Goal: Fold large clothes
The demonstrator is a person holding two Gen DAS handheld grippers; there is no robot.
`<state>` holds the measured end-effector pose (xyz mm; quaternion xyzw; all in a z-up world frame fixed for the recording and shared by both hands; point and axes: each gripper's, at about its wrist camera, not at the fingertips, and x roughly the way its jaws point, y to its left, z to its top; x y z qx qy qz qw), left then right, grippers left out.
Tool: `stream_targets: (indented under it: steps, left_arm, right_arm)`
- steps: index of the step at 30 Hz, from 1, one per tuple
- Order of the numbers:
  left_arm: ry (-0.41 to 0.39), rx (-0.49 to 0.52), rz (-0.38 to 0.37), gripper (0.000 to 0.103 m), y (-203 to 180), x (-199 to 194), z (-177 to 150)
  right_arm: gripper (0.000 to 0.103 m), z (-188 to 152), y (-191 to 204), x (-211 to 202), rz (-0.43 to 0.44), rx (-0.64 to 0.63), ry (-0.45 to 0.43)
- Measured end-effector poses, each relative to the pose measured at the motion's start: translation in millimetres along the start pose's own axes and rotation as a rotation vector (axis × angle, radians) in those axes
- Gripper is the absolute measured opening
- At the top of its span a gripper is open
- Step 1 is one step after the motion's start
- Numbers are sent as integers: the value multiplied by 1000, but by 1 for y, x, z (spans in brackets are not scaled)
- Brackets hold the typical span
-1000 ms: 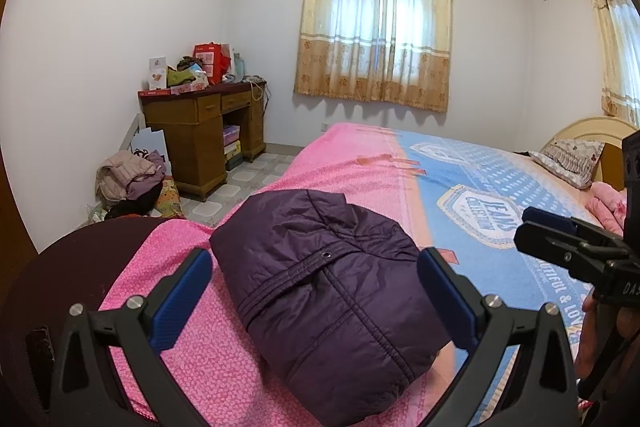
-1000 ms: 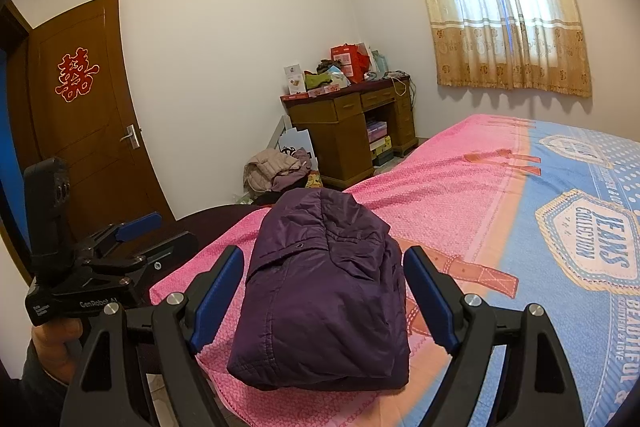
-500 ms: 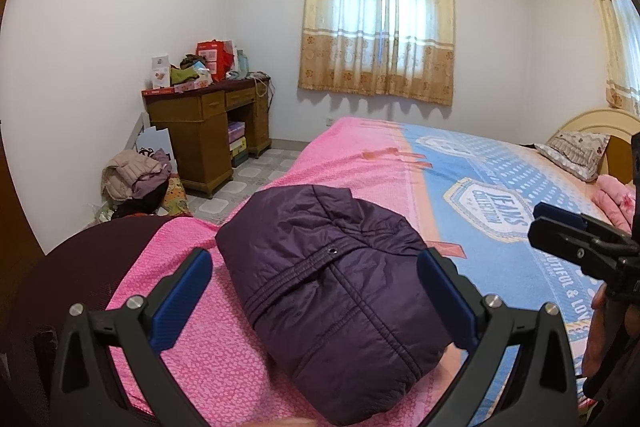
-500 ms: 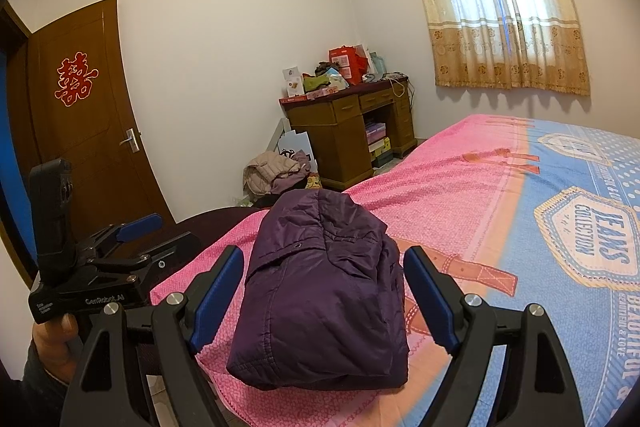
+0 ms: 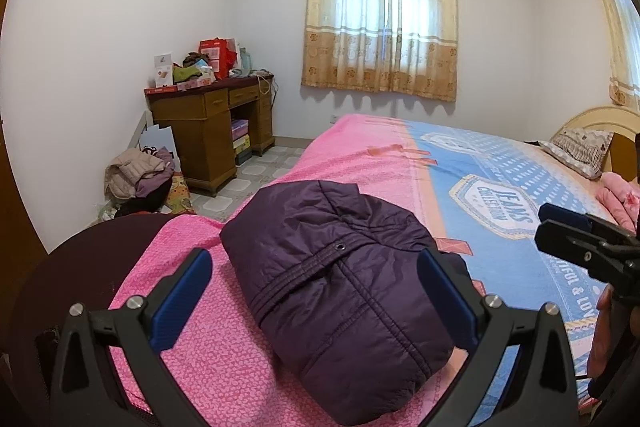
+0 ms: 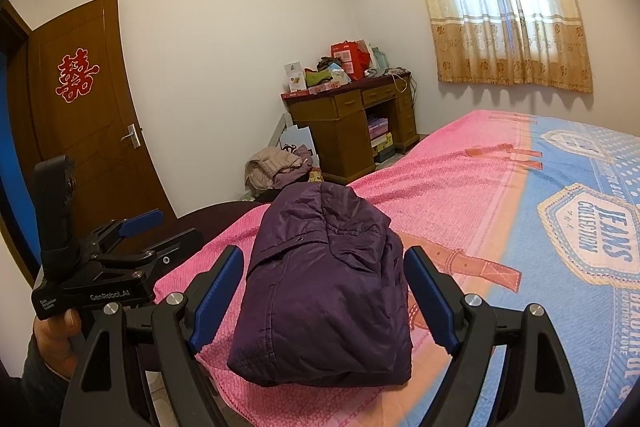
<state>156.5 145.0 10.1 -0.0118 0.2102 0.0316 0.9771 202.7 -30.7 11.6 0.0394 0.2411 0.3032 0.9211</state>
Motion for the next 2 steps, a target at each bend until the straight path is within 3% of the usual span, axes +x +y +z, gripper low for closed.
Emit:
stream_targets:
  steps: [2]
  left_arm:
    - [-4, 0, 0, 103, 1, 1, 0]
  right_arm:
    - [83, -1, 0, 1, 0, 1, 3]
